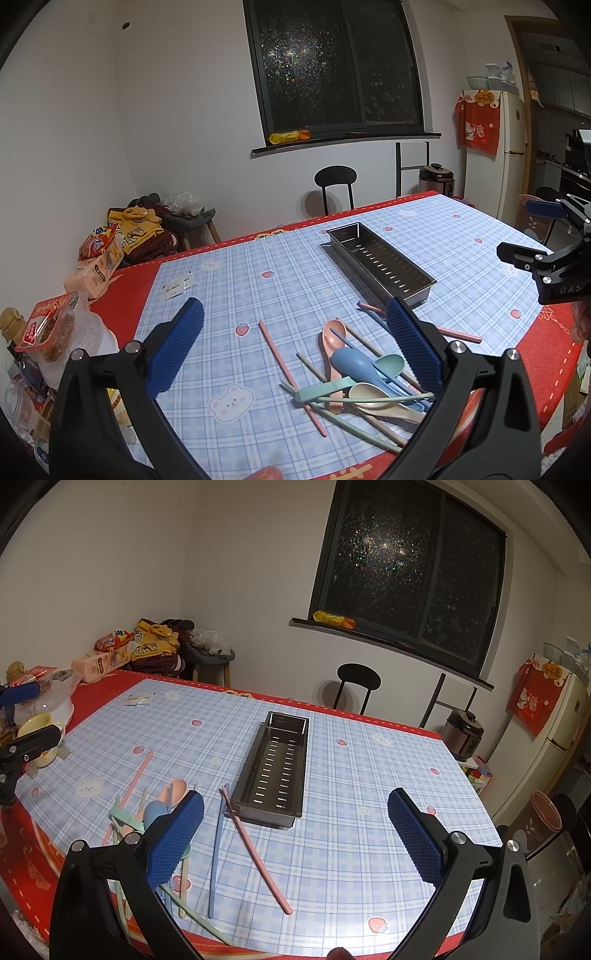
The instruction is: Organize utensils
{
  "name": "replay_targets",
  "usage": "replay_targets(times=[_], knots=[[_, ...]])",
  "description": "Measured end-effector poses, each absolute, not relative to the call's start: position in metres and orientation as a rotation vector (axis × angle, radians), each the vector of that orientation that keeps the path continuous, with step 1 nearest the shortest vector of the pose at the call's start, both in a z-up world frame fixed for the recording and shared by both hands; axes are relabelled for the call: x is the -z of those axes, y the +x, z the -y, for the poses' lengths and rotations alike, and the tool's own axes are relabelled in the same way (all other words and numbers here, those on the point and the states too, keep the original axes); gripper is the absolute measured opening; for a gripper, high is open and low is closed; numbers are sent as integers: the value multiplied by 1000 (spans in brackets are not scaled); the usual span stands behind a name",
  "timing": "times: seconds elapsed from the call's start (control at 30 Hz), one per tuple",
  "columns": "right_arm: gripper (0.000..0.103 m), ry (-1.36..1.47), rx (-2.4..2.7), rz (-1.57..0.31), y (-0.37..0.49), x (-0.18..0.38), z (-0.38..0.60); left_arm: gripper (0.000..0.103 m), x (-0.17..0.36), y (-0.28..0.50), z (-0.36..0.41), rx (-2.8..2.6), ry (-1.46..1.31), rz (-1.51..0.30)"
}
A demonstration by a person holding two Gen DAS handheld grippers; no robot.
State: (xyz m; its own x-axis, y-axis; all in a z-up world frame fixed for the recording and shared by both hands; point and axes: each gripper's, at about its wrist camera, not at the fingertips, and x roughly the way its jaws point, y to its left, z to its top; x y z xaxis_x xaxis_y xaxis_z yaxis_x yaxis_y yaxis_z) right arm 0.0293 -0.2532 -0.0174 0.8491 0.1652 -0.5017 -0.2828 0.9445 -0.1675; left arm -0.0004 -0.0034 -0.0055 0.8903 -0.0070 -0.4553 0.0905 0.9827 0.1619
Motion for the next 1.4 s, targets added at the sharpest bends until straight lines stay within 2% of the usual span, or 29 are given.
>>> replay_targets(times=[0.47, 0.9, 1.17, 1.4], knots=[[98, -242, -237, -507, 30, 18, 252, 97, 5, 0, 3, 52, 179, -473], [98, -226, -274, -536, 35, 28, 251, 97, 32, -2, 5, 101, 126, -523], [98, -113, -410, -645, 57, 74, 252, 97, 66, 8, -8, 124, 38, -654], [98, -127, -468, -708, 60, 119, 238, 97, 104, 12, -21, 111, -42, -751]])
